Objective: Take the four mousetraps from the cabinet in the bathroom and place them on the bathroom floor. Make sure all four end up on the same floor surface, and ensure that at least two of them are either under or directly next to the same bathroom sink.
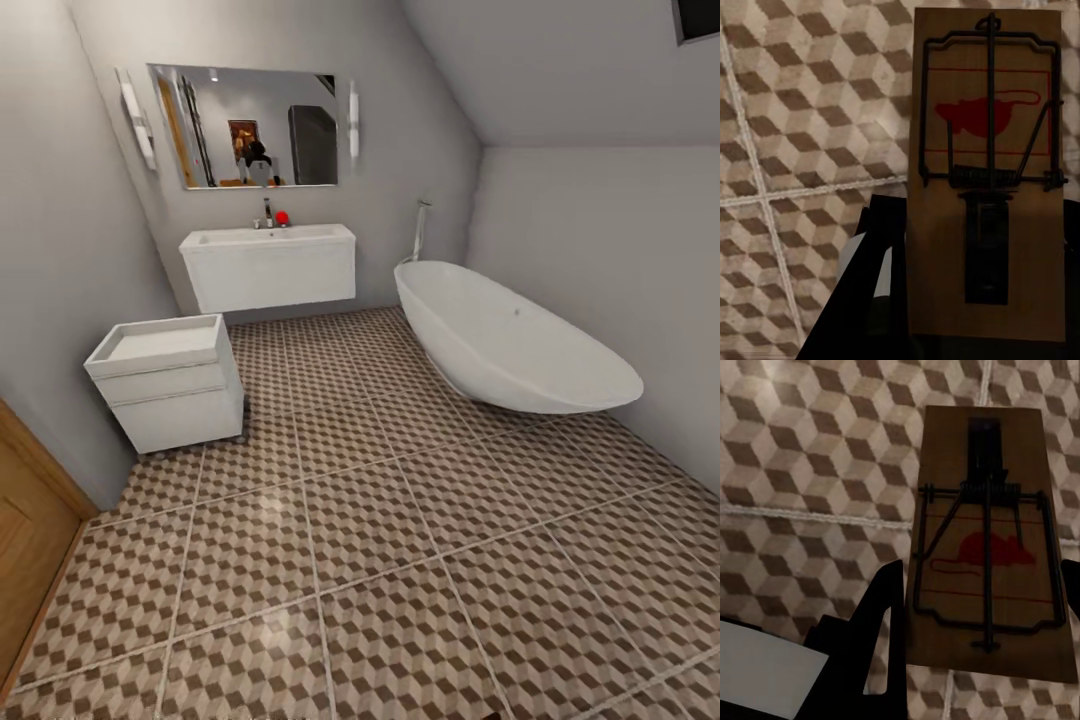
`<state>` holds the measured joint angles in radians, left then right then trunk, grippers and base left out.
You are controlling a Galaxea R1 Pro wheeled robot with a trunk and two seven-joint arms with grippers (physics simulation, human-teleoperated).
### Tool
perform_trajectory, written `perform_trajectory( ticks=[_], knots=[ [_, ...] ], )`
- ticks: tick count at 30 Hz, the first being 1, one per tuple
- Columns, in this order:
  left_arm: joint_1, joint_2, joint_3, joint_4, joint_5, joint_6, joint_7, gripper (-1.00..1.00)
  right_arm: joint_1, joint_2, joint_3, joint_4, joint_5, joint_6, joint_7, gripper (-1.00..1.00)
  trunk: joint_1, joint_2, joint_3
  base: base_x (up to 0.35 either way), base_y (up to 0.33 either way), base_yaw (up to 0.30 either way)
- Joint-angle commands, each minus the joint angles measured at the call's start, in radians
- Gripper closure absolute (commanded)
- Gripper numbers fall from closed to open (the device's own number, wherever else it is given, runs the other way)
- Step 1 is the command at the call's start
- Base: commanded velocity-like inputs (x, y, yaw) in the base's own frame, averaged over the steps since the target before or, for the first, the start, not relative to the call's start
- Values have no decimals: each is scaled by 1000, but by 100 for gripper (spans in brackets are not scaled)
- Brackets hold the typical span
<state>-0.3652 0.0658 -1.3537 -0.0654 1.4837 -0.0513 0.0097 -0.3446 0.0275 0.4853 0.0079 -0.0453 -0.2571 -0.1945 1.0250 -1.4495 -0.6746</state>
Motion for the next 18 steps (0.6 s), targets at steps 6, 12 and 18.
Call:
perform_trajectory(
  ticks=[6, 12, 18],
  knots=[
    [0, 1, -8, -2, 7, -2, 4, 100, -1, -5, 7, 3, -7, -3, 7, 100, 0, 0, -1, 0, 0, 65],
    [0, 1, -7, -2, 7, -2, 5, 100, 0, 0, 10, 4, -1, -3, 11, 100, 0, 0, -1, 86, -51, 4],
    [0, 2, -7, -2, 7, -2, 6, 100, 0, 2, 10, 4, -2, -4, 10, 100, 0, 0, -1, 291, -121, 0]
  ],
)
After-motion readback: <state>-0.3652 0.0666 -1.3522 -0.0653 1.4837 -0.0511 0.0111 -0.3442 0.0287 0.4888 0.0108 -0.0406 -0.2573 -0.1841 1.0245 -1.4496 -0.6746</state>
